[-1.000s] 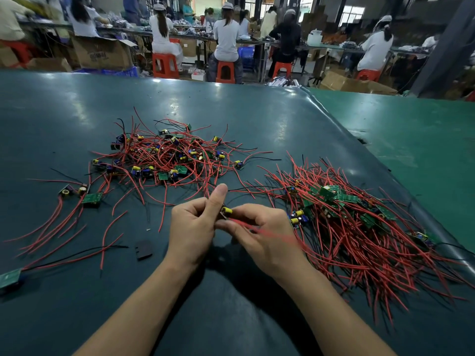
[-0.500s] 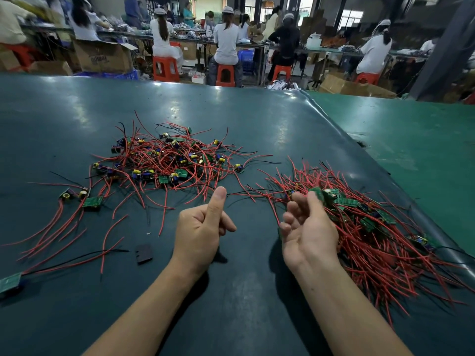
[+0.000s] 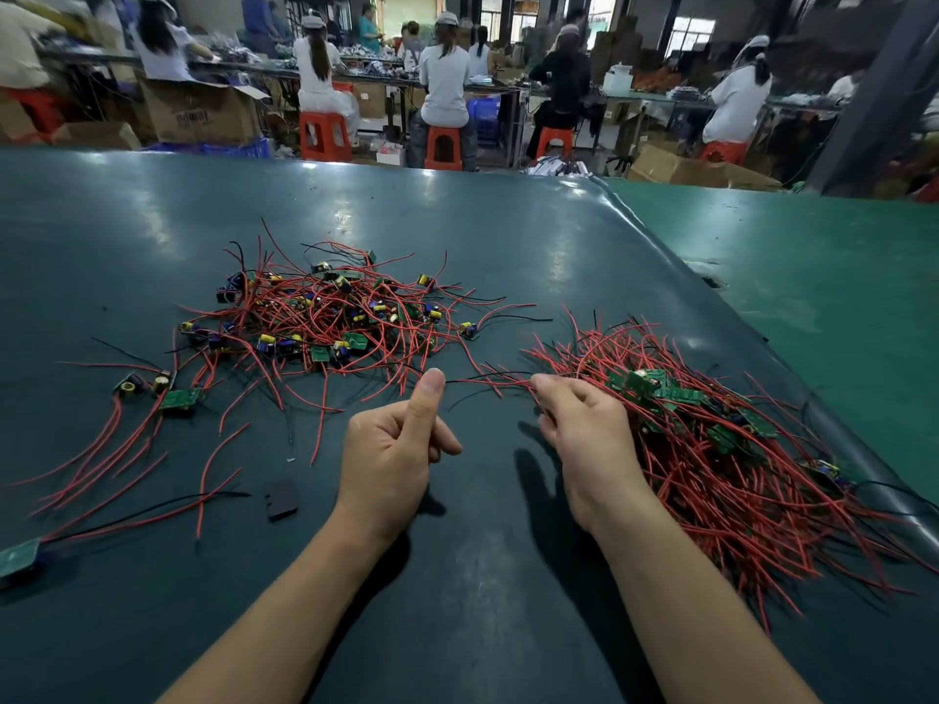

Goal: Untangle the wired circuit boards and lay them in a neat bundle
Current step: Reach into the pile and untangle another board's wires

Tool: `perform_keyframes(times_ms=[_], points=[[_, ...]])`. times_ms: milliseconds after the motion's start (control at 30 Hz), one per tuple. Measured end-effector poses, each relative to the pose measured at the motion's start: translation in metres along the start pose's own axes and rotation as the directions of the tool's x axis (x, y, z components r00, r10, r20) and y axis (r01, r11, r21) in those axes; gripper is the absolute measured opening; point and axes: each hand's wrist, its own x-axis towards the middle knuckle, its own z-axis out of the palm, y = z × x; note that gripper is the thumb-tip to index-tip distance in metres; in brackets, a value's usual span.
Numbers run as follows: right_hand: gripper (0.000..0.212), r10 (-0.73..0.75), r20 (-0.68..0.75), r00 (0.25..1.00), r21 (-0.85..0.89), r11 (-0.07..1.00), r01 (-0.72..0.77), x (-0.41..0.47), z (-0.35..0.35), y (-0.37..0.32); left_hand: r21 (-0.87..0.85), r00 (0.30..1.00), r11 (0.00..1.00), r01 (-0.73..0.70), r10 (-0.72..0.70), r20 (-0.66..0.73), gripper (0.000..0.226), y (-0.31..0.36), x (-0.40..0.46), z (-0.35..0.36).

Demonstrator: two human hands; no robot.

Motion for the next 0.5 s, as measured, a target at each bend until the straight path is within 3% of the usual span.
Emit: perform_keyframes(times_ms=[233,400,500], points=[[0.012,-0.109,-0.015,0.994,-0.351,0.931,0.097,0.010,-0.014,0.006,-0.016,1.000,1.000,-0.002,0.001,-0.023,0.063,0.002,0.000,-0.002],[0.016,-0.159,-0.121,0.980,-0.389,0.916,0.101,0.023,-0.032,-0.003,-0.025,1.000,1.000,0.009,-0.010,-0.028,0.061,0.001,0.001,-0.002],[0.016,-0.197,-0.102,0.975,-0.447,0.885,0.132,0.017,-0.030,-0.003,-0.019,1.000,1.000,0.008,-0.008,-0.023,0.061,0.002,0.002,-0.001]])
